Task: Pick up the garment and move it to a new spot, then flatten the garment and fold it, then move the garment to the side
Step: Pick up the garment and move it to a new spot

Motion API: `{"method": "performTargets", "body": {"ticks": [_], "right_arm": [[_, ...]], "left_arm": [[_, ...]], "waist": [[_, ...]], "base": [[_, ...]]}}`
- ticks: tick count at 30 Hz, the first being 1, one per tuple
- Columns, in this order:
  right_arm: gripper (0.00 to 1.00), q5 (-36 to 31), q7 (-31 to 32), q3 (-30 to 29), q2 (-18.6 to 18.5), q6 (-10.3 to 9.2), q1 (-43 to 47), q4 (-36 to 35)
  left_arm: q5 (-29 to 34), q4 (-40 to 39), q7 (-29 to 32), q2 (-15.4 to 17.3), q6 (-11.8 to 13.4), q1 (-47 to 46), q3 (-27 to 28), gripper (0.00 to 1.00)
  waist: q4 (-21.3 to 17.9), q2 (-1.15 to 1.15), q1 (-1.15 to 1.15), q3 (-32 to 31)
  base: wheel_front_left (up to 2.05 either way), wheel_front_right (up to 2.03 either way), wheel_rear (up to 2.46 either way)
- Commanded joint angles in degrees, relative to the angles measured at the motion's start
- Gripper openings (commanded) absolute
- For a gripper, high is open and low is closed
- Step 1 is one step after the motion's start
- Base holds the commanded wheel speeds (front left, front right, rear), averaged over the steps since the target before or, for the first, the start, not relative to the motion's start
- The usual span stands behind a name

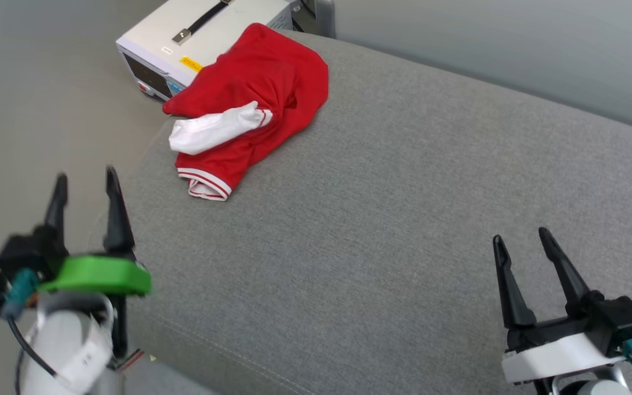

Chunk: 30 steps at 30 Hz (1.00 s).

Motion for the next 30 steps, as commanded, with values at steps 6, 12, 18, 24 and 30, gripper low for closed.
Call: {"method": "performTargets", "body": {"ticks": [6, 12, 18, 24, 30], "right_arm": [[1.0, -0.82, -0.28, -0.27, -2.8, -0.05, -3.88, -2.38], [1.0, -1.24, -0.28, -0.76, -5.09, -0.05, -6.64, -5.06], [1.0, -0.71, -0.28, -0.67, -7.03, -0.05, -8.01, -6.68], [1.0, -0.54, -0.28, -0.33, -7.83, -0.05, -9.28, -7.78], [1.0, -0.44, -0.28, -0.08, -8.47, -0.05, -10.65, -8.26]], "left_arm": [[-2.56, 6.49, -0.33, 6.46, -2.35, -15.11, -0.73, 1.0], [-9.5, 13.3, 2.92, 13.52, -2.64, -28.77, -8.8, 1.0], [-21.94, 19.69, 16.91, 20.15, -2.66, -40.21, -19.47, 1.0], [-33.8, 22.41, 36.53, 25.73, -2.66, -46.68, -28.04, 1.0], [-38.47, 25.72, 50.62, 28.72, -2.66, -49.68, -35.35, 1.0]], "waist": [[-4.3, 0.0, 0.0, 6.99], [-6.73, 0.0, 0.0, 12.5], [-8.94, 0.0, 0.0, 16.14], [-10.92, 0.0, 0.0, 19.41], [-12.52, 0.0, 0.0, 22.98]], "base": [[0.0, 0.0, 0.0], [0.0, 0.0, 0.0], [0.0, 0.0, 0.0], [0.0, 0.0, 0.0], [0.0, 0.0, 0.0]]}}
